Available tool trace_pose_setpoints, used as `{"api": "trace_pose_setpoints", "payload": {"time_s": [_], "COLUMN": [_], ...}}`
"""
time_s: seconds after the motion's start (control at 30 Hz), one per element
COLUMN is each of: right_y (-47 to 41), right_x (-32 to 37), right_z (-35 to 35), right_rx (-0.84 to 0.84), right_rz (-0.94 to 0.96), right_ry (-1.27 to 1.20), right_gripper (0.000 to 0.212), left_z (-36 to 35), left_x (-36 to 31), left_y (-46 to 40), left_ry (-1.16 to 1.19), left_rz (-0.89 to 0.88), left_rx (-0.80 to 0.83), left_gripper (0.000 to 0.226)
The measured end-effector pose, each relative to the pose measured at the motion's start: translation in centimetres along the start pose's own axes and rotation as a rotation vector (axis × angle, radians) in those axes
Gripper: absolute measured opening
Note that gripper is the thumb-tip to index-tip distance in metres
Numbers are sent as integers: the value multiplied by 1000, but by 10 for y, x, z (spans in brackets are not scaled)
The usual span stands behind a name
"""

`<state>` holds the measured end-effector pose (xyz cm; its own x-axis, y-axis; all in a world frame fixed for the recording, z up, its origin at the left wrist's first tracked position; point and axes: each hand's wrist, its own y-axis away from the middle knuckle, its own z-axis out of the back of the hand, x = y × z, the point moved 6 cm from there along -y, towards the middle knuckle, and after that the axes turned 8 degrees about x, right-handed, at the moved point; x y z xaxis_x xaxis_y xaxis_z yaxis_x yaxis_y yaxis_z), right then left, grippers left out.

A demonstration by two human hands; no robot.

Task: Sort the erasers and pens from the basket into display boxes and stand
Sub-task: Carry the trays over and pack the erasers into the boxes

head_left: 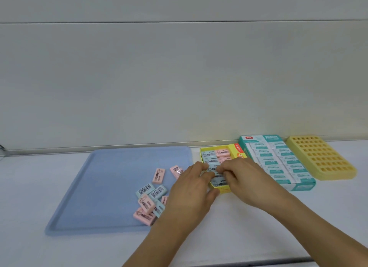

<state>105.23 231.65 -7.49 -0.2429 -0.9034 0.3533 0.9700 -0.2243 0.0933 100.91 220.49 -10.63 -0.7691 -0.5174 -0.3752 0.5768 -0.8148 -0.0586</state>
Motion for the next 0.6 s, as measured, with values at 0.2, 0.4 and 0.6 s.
{"api": "trace_pose_setpoints", "payload": {"time_s": [0.2, 0.4, 0.6], "right_y": [-6, -30, -42], "right_x": [14, 61, 80], "right_z": [13, -7, -26], "right_rx": [-126, -54, -18], "right_rz": [80, 133, 127], "right_ry": [21, 240, 293], "right_gripper": [15, 37, 26], "left_z": [43, 63, 58], "left_x": [38, 99, 107], "left_y": [11, 21, 20], "left_ry": [171, -121, -22], "left_rz": [109, 498, 531], "left_rx": [-188, -18, -5], "left_gripper": [36, 38, 18]}}
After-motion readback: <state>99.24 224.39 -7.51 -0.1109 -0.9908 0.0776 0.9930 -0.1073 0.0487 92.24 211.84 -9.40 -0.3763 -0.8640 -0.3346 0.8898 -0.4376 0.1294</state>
